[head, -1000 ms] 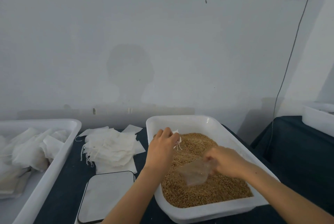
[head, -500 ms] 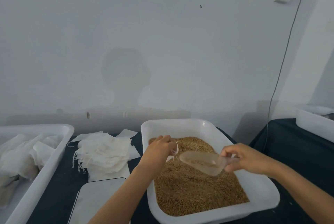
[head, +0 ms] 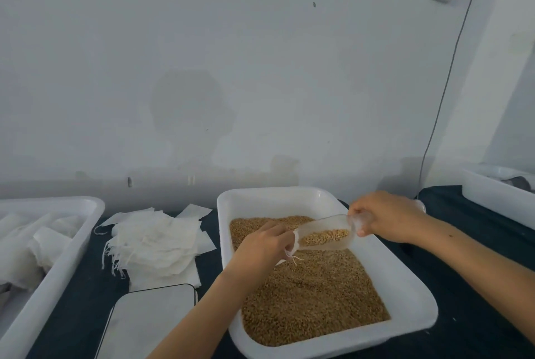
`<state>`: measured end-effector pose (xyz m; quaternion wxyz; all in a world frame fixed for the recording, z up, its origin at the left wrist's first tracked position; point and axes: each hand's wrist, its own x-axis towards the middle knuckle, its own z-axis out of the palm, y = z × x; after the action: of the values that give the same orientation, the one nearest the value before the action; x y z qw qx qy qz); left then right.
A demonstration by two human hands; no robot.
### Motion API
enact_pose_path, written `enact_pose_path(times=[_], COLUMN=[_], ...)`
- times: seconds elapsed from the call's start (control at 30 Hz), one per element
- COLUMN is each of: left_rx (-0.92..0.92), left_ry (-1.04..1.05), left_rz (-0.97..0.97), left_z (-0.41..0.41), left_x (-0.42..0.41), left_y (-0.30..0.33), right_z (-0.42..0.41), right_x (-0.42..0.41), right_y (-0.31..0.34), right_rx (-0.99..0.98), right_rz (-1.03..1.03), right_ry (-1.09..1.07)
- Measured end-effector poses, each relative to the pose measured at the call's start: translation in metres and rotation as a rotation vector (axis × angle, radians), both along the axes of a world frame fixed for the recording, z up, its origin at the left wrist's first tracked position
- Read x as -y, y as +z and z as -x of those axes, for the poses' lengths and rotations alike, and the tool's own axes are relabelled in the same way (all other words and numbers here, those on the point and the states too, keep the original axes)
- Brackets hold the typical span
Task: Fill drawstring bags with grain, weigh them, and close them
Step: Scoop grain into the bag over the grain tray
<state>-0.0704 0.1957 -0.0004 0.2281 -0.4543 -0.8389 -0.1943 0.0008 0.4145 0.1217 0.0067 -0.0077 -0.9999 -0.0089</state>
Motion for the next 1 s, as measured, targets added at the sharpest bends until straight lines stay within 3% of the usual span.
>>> enact_pose_path(times=[0.37,0.53,0.67,0.83,1.0], left_rx=[0.039,0.088,0.15,0.219,0.353], left_ry=[-0.005,0.038,0.117,0.235,0.265], left_rz=[-0.074,-0.107,-0.186,-0.279,-0.437], left_z=[-0.003,-0.001,-0.001,0.001,0.001], left_x=[0.003,0.004,0.004,0.005,0.009], left_y=[0.001,0.002,0.002,0.001,0.002], right_z=[0.012,0.006,-0.001,-0.009,-0.009], right_x=[0.033,0.033,0.024,0.013,0.022], right_y=[0.011,0.009,0.011,-0.006,-0.056], right_rx=[-0.242,-0.342,-0.293,-0.065,0.061], right_rz=[-0.516,-0.614,-0.52,-0.269,-0.146], right_ry=[0.181,0.225,0.121,-0.027,-0.016])
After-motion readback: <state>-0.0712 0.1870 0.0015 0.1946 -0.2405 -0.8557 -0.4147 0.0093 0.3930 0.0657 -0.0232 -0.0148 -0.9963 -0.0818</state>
